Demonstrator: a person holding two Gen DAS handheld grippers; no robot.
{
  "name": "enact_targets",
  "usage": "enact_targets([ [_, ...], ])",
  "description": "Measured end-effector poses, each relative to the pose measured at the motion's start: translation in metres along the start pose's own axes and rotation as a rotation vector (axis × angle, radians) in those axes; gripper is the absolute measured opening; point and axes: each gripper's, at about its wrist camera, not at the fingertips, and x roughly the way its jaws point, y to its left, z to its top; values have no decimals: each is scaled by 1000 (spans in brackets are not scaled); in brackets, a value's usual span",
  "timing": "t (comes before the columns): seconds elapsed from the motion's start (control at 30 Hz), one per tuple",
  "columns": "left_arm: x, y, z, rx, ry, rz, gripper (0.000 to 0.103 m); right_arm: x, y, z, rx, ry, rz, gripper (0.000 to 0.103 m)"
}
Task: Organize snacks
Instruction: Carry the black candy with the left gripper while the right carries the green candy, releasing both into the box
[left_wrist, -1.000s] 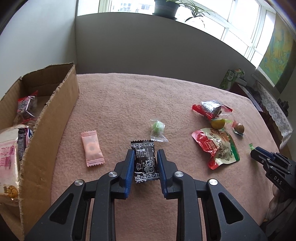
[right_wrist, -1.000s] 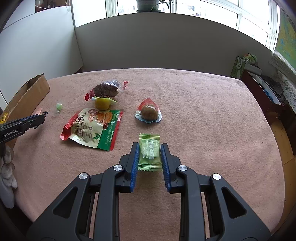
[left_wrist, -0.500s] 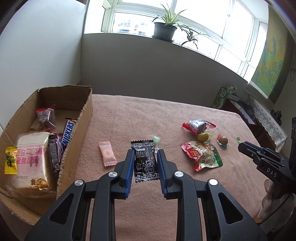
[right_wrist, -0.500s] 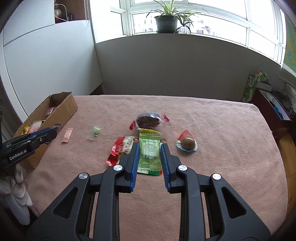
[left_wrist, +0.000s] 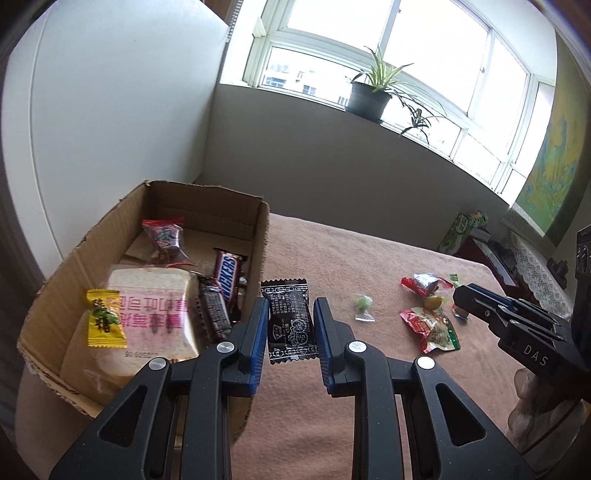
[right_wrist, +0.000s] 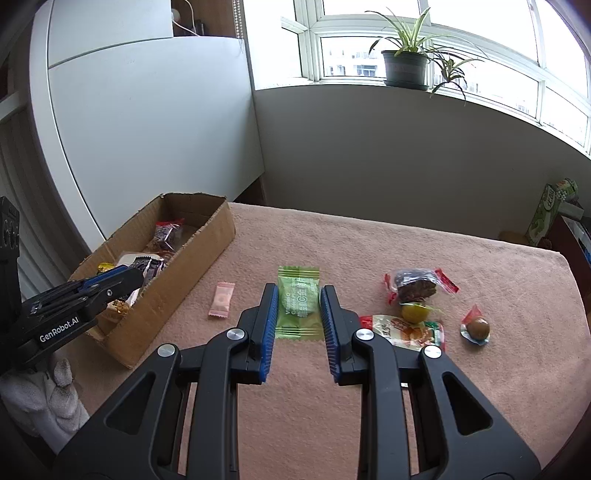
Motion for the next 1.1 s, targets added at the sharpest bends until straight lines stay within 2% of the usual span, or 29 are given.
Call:
enact_targets([
  [0.67,-14,79,22,-99,-65,99,23,73,92,47,-64,30,155,24],
  [0.83,-12,91,26,-118,-65,117,23,87,109,49,-90,51,204,24],
  [0.93,-10,94,26,-121,-61,131,23,93,115,47,-94,58,204,25],
  [1.0,-9,97,26,-134,-60,142,23,94,115,47,-92,63,200,36],
  [1.07,-10,102,26,-155,-59,150,25,90,111,48,-77,37,191,67],
  [1.1,-10,104,26,-160,-61,148,26,87,109,49,-72,23,189,71],
])
